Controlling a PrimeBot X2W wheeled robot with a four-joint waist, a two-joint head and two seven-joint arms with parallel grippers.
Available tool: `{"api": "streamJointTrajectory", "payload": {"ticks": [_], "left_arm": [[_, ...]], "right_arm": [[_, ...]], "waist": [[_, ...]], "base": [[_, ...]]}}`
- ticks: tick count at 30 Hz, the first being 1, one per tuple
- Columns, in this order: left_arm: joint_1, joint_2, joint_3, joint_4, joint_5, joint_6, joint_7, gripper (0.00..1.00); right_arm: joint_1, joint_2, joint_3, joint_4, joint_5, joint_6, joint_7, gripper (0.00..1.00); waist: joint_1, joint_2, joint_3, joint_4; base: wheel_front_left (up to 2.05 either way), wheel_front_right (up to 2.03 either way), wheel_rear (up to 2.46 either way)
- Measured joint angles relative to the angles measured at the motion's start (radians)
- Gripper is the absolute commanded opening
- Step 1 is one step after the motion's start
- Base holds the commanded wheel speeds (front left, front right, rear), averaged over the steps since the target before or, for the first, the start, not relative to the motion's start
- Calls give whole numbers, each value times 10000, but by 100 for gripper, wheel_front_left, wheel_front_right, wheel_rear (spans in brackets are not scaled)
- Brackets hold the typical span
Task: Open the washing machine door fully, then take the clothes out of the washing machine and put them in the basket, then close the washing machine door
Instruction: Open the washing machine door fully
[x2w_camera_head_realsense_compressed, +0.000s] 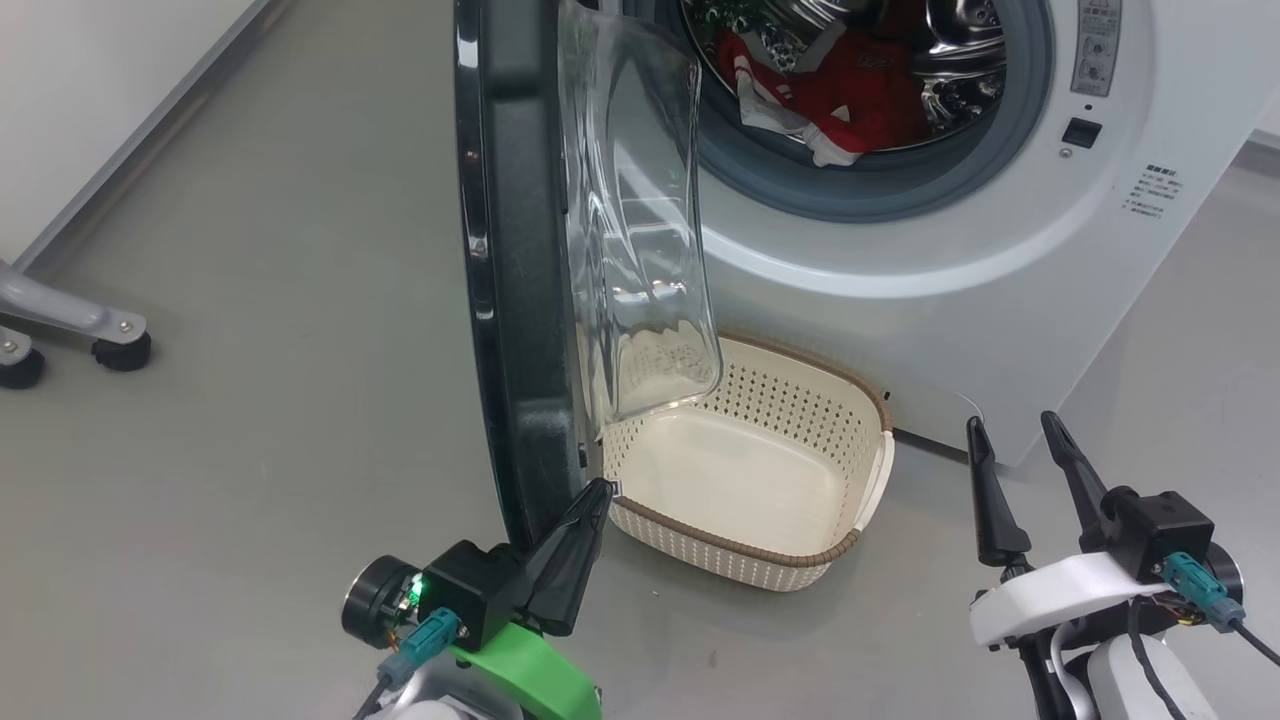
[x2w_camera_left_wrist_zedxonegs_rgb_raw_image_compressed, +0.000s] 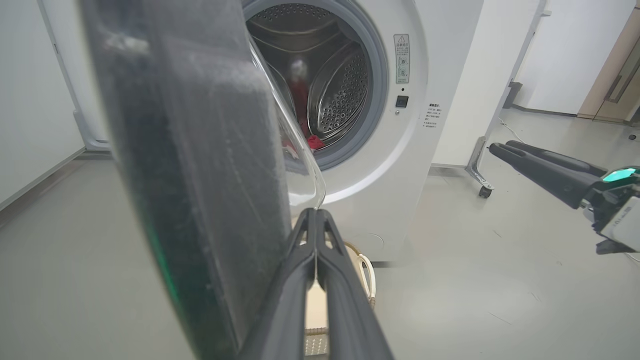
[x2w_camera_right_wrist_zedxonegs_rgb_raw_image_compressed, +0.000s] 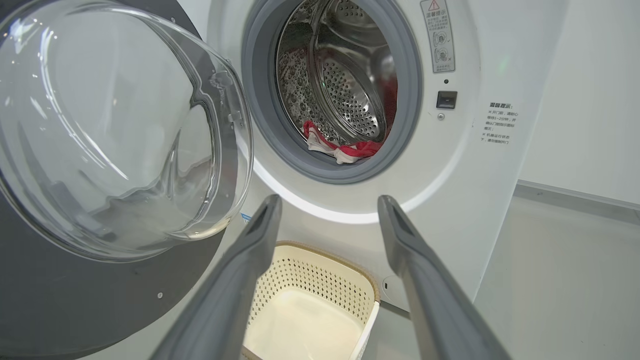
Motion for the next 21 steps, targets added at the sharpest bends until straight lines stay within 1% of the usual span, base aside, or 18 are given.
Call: {"api": "streamJointTrajectory", "payload": {"ticks": [5, 7, 18, 21], "left_arm": [[0, -40, 178, 109, -73, 81, -67, 0], [0, -52, 278, 165, -272, 153, -113, 0], [-10, -36, 1168, 500, -508, 506, -445, 0], [-35, 0, 1501, 667, -571, 598, -477, 0]], "right_arm": [[-1, 8, -69, 8, -69, 67, 2, 100], [-2, 13, -86, 12, -71, 69, 0, 100], [-15, 29, -174, 13, -159, 104, 0, 100], [-19, 33, -176, 13, -176, 157, 2, 100]], "waist": [[0, 0, 33, 2], [0, 0, 50, 10], [0, 0, 167, 49], [0, 0, 195, 41]], "base": [[0, 0, 0], [0, 0, 0], [0, 0, 0], [0, 0, 0]]}}
